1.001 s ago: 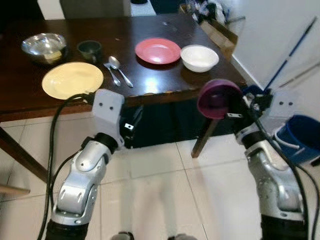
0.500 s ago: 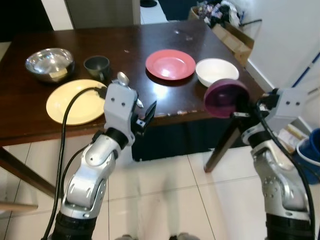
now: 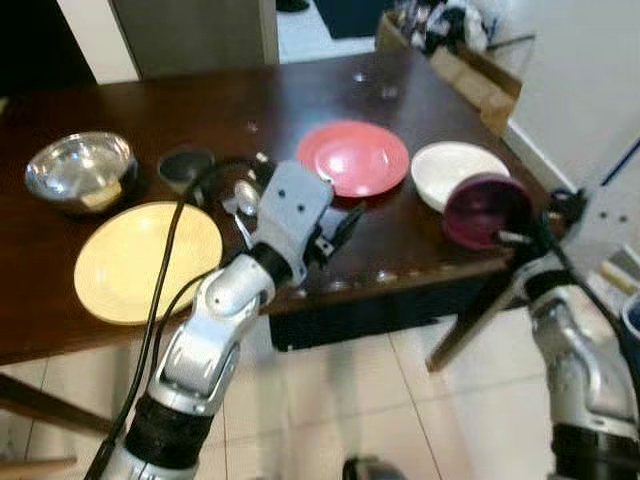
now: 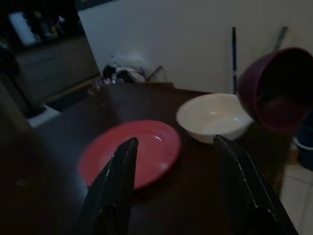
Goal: Setting the table
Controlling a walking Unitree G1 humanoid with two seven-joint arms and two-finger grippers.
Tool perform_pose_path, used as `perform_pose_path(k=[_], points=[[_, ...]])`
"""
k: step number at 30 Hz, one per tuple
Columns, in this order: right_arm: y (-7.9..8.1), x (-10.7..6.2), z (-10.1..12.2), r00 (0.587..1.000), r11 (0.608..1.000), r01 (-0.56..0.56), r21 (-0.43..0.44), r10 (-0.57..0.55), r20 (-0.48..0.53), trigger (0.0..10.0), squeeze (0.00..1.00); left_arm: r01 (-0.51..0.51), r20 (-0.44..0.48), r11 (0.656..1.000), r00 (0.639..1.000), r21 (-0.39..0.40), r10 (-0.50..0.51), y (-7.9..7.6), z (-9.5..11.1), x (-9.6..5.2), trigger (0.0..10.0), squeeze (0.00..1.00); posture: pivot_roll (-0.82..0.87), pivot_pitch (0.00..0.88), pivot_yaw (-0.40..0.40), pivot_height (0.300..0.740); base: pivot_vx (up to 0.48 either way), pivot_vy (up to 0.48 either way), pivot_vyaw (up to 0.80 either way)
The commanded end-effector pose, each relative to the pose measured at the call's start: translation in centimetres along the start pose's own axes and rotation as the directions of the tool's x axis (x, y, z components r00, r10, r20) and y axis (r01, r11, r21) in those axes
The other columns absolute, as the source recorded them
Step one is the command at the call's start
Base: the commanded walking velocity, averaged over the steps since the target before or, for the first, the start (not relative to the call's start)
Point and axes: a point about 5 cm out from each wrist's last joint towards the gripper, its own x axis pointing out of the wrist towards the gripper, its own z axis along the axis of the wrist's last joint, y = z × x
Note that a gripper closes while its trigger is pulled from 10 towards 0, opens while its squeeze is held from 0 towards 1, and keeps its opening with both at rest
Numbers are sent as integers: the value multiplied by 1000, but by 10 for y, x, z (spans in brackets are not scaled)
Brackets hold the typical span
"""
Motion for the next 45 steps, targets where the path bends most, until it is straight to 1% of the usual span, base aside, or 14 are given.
perform_pose_path(k=[1, 5, 8, 11, 12, 15, 21, 25, 31, 34, 37, 38, 41, 45], points=[[3, 0, -1, 1000, 1000, -18, 10, 18, 0, 10000, 0, 30, -25, 1000, 999, 7, -30, -3, -7, -2, 10000, 47, -127, 53, 74, 740, 390, 0, 0], [7, 1, -3, 998, 999, -54, 9, 54, -16, 10000, 0, 46, -30, 999, 998, 17, -46, -3, -8, -4, 10000, 35, -124, 51, 76, 740, 356, 0, 0], [20, -1, -8, 987, 988, -151, 29, 153, -55, 10000, 0, 84, -79, 995, 994, 61, -79, 3, -13, -13, 10000, 0, -118, 48, 73, 740, 0, 0, 0], [25, -1, -10, 980, 983, -183, 26, 184, -76, 10000, 0, 111, -105, 989, 989, 100, -101, 8, -16, -20, 10000, 0, -118, 48, 73, 740, 0, 0, 0], [26, -3, -10, 975, 980, -200, -8, 198, -101, 10000, 0, 148, -136, 983, 982, 106, -133, 17, -18, -29, 10000, 0, -115, 46, 67, 740, 0, 0, 0], [26, -4, -9, 968, 974, -221, -39, 215, -131, 10000, 0, 192, -165, 974, 971, 120, -171, 24, -18, -38, 10000, 0, -115, 46, 65, 740, 0, 0, 0], [21, -5, -10, 933, 948, -315, -47, 300, -201, 10000, 0, 146, -151, 976, 981, 160, -122, 46, -8, -37, 10000, 0, -118, 43, 58, 740, 0, 0, 0], [27, 2, -15, 910, 945, -317, 80, 327, -255, 10000, 0, 83, -124, 981, 990, 175, -62, 59, -1, -33, 10000, 0, -115, 43, 56, 740, 0, 0, 0], [41, 2, -12, 806, 867, -426, 257, 493, -327, 10000, 0, 91, -100, 981, 992, 169, -75, 61, 8, -31, 10000, 0, -112, 46, 46, 740, 0, 0, 0], [40, 1, -12, 773, 844, -453, 288, 533, -345, 10000, 0, 96, -99, 981, 992, 169, -80, 59, 7, -30, 10000, 0, -112, 46, 46, 740, 0, 0, 0], [28, 5, -19, 779, 872, -391, 295, 484, -398, 10000, 0, 100, -99, 981, 991, 165, -85, 56, 6, -30, 10000, 0, -111, 49, 38, 740, 0, 0, 0], [21, 11, -22, 801, 891, -296, 343, 427, -419, 10000, 0, 102, -99, 982, 991, 162, -86, 55, 5, -29, 10000, 0, -112, 51, 39, 740, 0, 0, 0], [15, 19, -20, 832, 915, -235, 329, 364, -419, 10000, 0, 110, -104, 982, 990, 152, -94, 51, 3, -28, 10000, 0, -113, 55, 46, 740, 0, 0, 0], [18, 17, -19, 806, 896, -247, 370, 402, -436, 10000, 0, 121, -106, 980, 989, 155, -105, 49, 2, -28, 10000, 0, -109, 58, 52, 740, 0, 0, 0]])
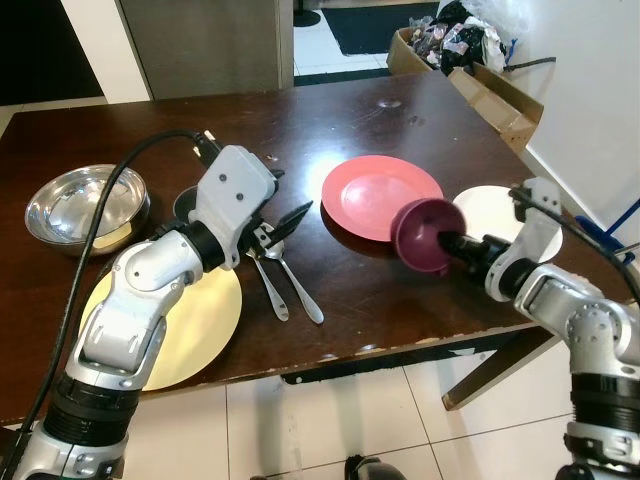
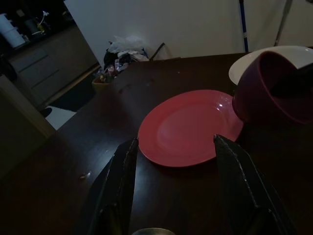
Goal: Setting the table
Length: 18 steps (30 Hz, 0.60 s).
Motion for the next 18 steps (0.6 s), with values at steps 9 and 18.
perform_pose_path(k=[9, 18], points=[[-11, -7, -10, 995, 995, 28, 91, -19, -100, 10000, 0, 28, -9, 1000, 1000, -5, -28, -8, -2, 2, 10000, 0, -120, 68, 44, 740, 0, 0, 0], [7, 7, -33, 980, 991, -76, 109, 95, -174, 10000, 0, 37, -7, 999, 999, -5, -37, -10, 0, 4, 10000, 0, -107, 74, 53, 740, 0, 0, 0]])
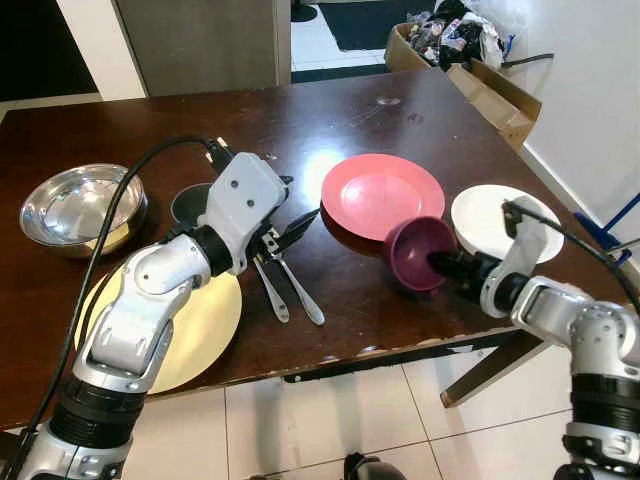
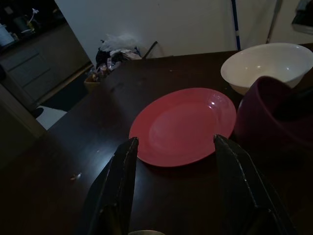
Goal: Setting the table
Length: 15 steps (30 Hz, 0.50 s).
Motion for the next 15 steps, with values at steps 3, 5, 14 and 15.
perform_pose_path(k=[3, 5, 14, 15], points=[[6, 9, -15, 996, 998, -58, 1, 58, -74, 10000, 0, 13, -1, 1000, 1000, -2, -13, -3, 1, 1, 10000, 0, -106, 76, 52, 740, 0, 0, 0], [7, 11, -17, 994, 998, -66, -5, 65, -85, 10000, 0, 14, 0, 1000, 1000, -3, -14, -4, 1, 2, 10000, 0, -103, 76, 50, 740, 0, 0, 0], [0, 25, -15, 997, 998, -36, -56, 32, -65, 10000, 1000, 12, 0, 1000, 1000, -5, -12, -5, 1, 2, 10000, 0, -93, 73, 49, 740, 0, 0, 0], [-1, 26, -12, 998, 997, -44, -57, 41, -46, 10000, 1000, 11, -1, 1000, 1000, -6, -11, -5, 0, 2, 10000, 0, -94, 73, 51, 740, 0, 0, 0]])
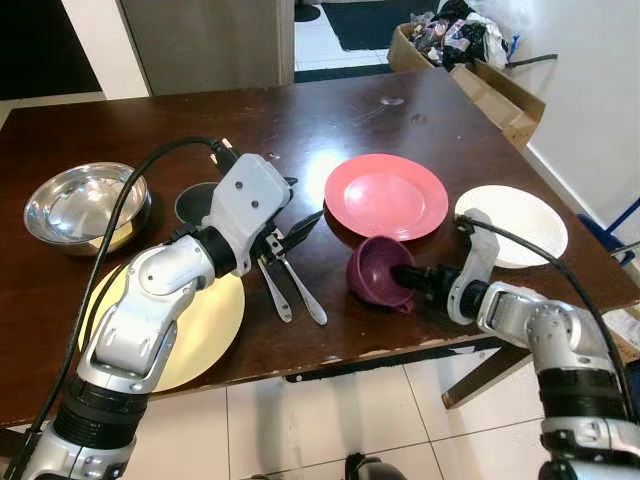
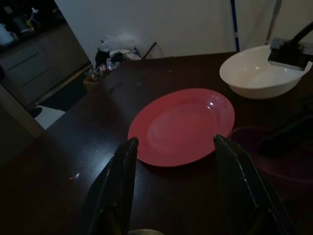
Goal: Setting the table
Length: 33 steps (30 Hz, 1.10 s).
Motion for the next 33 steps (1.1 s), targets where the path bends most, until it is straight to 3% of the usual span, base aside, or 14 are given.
perform_pose_path(k=[1, 5, 6, 7, 8, 15, 19, 21, 23, 25, 27, 31, 32, 33], points=[[-4, 0, 1, 1000, 1000, 11, -4, -11, 8, 10000, 1000, 8, -8, 1000, 1000, 2, -8, -2, -1, 0, 10000, 0, -94, 73, 51, 740, 0, 0, 0], [-3, 0, 10, 997, 999, -13, -43, 16, 71, 10000, 1000, 14, -8, 1000, 1000, 0, -14, -4, -1, 2, 10000, 0, -95, 74, 53, 740, 0, 0, 0], [-1, -1, 13, 995, 998, -20, -57, 26, 95, 10000, 776, 16, -7, 1000, 1000, -1, -16, -4, -1, 2, 10000, 0, -95, 75, 56, 740, 0, 0, 0], [-1, -1, 15, 993, 997, -25, -66, 33, 111, 10000, 255, 16, -6, 1000, 1000, -1, -16, -4, -1, 2, 10000, 0, -95, 75, 56, 740, 0, 0, 0], [1, -2, 19, 989, 995, -39, -89, 51, 140, 10000, 0, 16, -5, 1000, 1000, -3, -16, -4, -1, 3, 10000, 0, -95, 75, 56, 740, 0, 0, 0], [4, -8, 25, 977, 989, -44, -139, 71, 199, 10000, 0, 20, -8, 1000, 1000, -6, -20, -5, -2, 3, 10000, 0, -101, 76, 58, 740, 0, 0, 0], [11, -20, 28, 967, 972, -49, -230, 104, 233, 10000, 0, 22, -7, 1000, 1000, -10, -22, -6, -2, 3, 10000, 0, -104, 75, 56, 740, 0, 0, 0], [23, -41, 19, 962, 909, -76, -410, 175, 210, 10000, 0, 26, -10, 1000, 1000, -12, -26, -7, -4, 3, 10000, 0, -111, 75, 55, 740, 0, 0, 0], [30, -55, 8, 961, 853, -108, -510, 221, 166, 10000, 0, 28, -12, 1000, 1000, -14, -28, -8, -5, 3, 10000, 0, -116, 76, 56, 740, 0, 0, 0], [29, -72, -7, 965, 824, -130, -552, 233, 119, 10000, 0, 26, -16, 1000, 1000, -14, -26, -8, -6, 4, 10000, 0, -118, 77, 58, 740, 0, 0, 0], [29, -72, -7, 965, 824, -130, -552, 233, 119, 10000, 0, 26, -16, 1000, 1000, -14, -26, -8, -6, 4, 10000, 0, -118, 77, 58, 740, 0, 0, 0], [24, -110, -22, 984, 749, -63, -659, 158, 85, 10000, 0, -3, -18, 1000, 1000, -1, 3, 1, -8, 7, 10000, 0, -147, 80, 68, 740, 0, 0, 0], [24, -110, -22, 984, 749, -63, -659, 158, 85, 10000, 0, -3, -18, 1000, 1000, -1, 3, 1, -8, 7, 10000, 0, -147, 80, 68, 740, 0, 0, 0], [22, -115, -25, 989, 721, -32, -692, 123, 82, 10000, 0, -16, -16, 1000, 1000, 1, 16, 4, -7, 9, 10000, 0, -155, 79, 76, 740, 0, 0, 0]])
